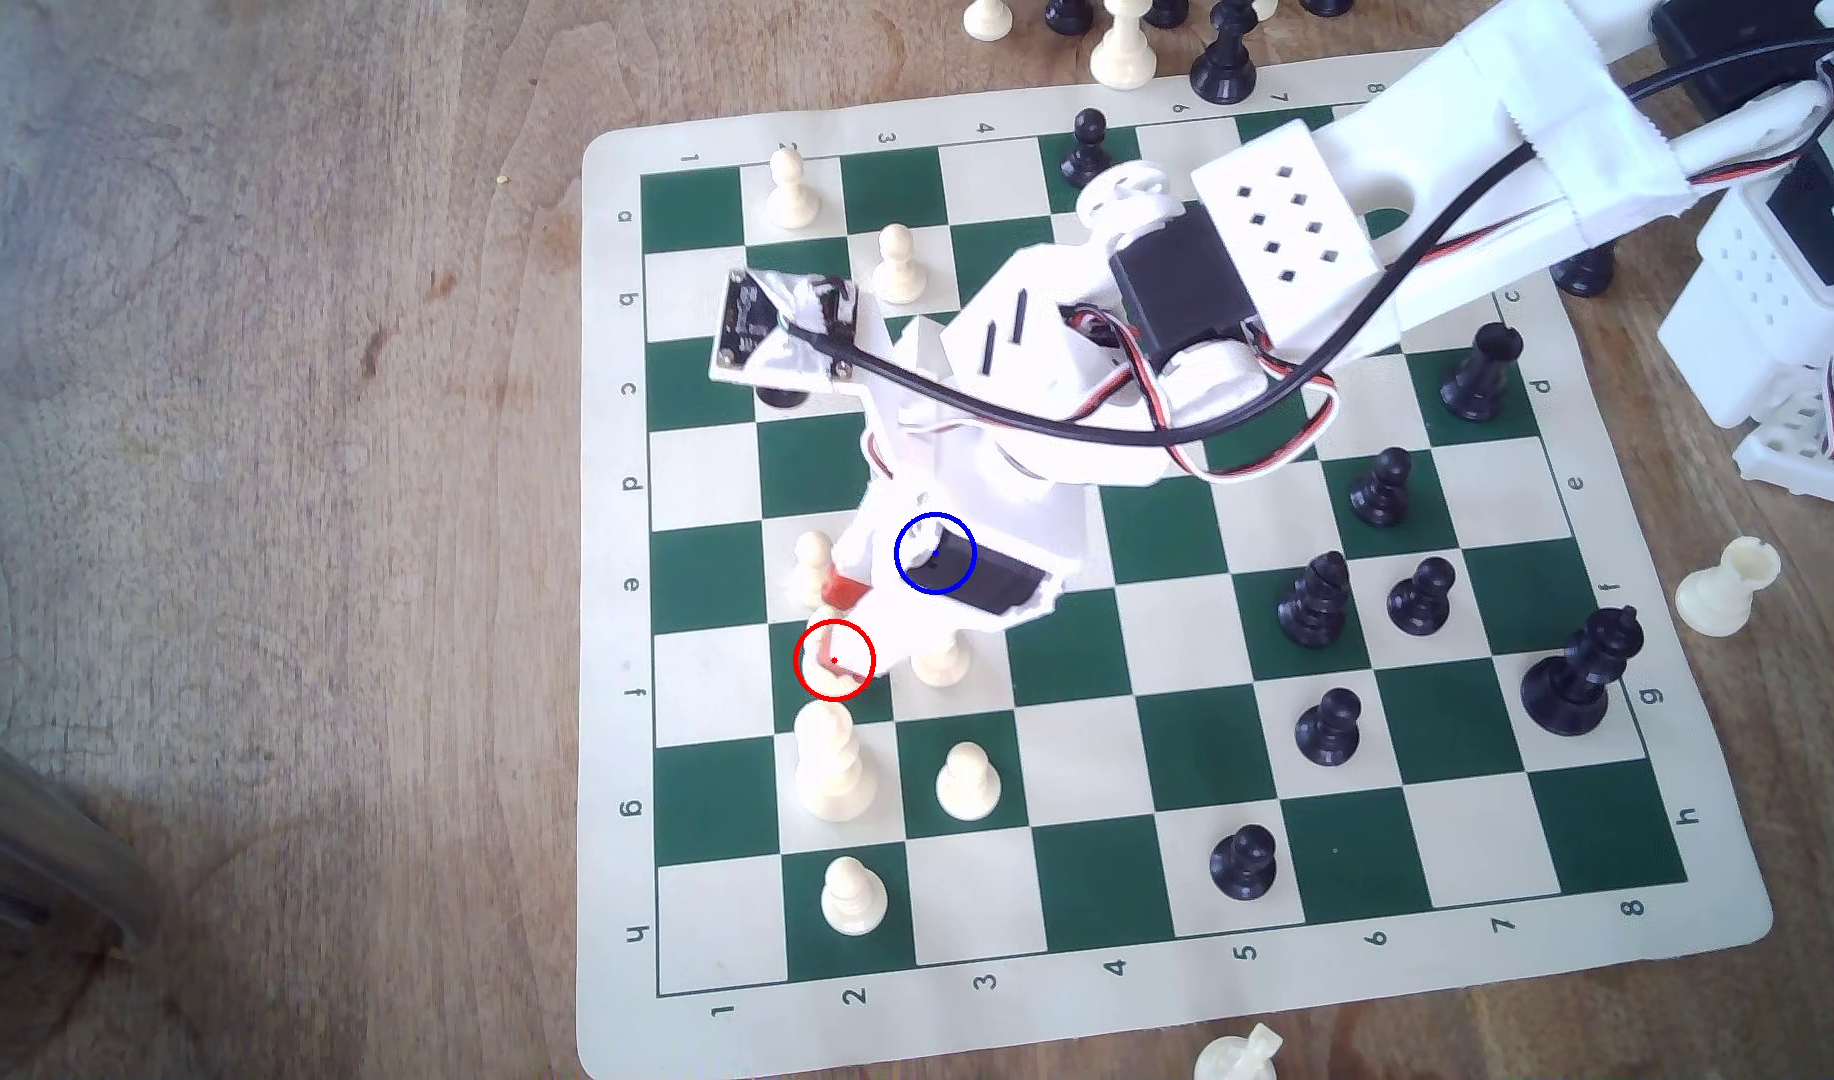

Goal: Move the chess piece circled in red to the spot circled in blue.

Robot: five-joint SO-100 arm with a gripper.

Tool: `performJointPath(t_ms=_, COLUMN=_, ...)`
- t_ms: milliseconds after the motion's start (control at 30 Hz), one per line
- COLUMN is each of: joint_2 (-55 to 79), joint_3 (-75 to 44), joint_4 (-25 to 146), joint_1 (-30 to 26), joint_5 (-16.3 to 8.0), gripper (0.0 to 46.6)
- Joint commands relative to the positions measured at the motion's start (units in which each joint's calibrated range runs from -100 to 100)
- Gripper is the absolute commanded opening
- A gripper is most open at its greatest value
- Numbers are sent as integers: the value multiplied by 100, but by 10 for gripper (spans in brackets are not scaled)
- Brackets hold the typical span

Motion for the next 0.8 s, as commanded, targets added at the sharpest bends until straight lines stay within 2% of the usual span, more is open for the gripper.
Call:
performJointPath(t_ms=0, joint_2=-219, joint_3=-541, joint_4=-152, joint_1=24, joint_5=-20, gripper=128)
performJointPath(t_ms=467, joint_2=-15, joint_3=-632, joint_4=-251, joint_1=9, joint_5=-20, gripper=123)
performJointPath(t_ms=667, joint_2=2, joint_3=-632, joint_4=-267, joint_1=24, joint_5=-29, gripper=102)
performJointPath(t_ms=767, joint_2=11, joint_3=-632, joint_4=-259, joint_1=24, joint_5=-5, gripper=67)
